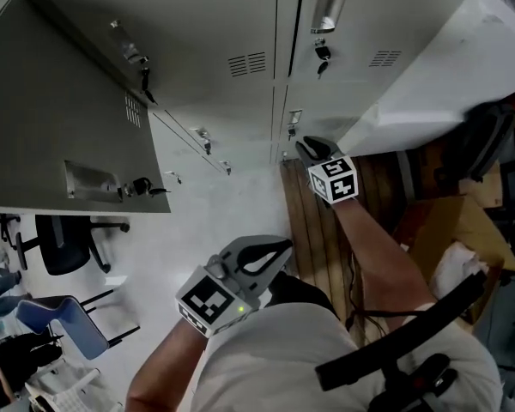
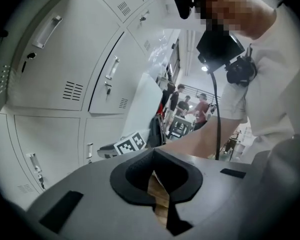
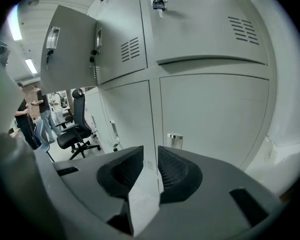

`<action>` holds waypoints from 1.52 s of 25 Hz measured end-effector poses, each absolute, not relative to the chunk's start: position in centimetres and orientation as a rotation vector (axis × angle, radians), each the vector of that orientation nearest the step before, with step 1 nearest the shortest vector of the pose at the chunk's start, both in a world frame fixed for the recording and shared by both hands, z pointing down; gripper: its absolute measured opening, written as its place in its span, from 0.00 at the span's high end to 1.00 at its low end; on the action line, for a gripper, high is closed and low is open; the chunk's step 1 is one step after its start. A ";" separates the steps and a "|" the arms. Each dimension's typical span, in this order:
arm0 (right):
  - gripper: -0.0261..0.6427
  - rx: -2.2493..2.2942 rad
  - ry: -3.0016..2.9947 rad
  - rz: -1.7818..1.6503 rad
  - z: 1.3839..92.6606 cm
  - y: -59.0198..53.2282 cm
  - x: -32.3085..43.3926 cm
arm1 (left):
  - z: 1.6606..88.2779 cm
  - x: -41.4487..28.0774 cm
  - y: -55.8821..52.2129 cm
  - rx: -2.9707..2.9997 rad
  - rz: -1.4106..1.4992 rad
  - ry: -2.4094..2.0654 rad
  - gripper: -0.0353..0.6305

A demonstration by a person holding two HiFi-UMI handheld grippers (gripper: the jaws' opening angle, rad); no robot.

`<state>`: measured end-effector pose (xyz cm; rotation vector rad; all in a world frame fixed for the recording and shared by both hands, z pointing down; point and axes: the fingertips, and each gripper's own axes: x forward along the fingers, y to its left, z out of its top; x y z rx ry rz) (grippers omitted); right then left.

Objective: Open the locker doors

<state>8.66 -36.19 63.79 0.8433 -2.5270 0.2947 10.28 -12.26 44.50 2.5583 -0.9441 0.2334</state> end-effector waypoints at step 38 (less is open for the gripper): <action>0.80 0.946 -2.439 0.385 71.3 -45.4 3.7 | 47.6 6.6 -15.2 2.434 0.197 -1.083 0.93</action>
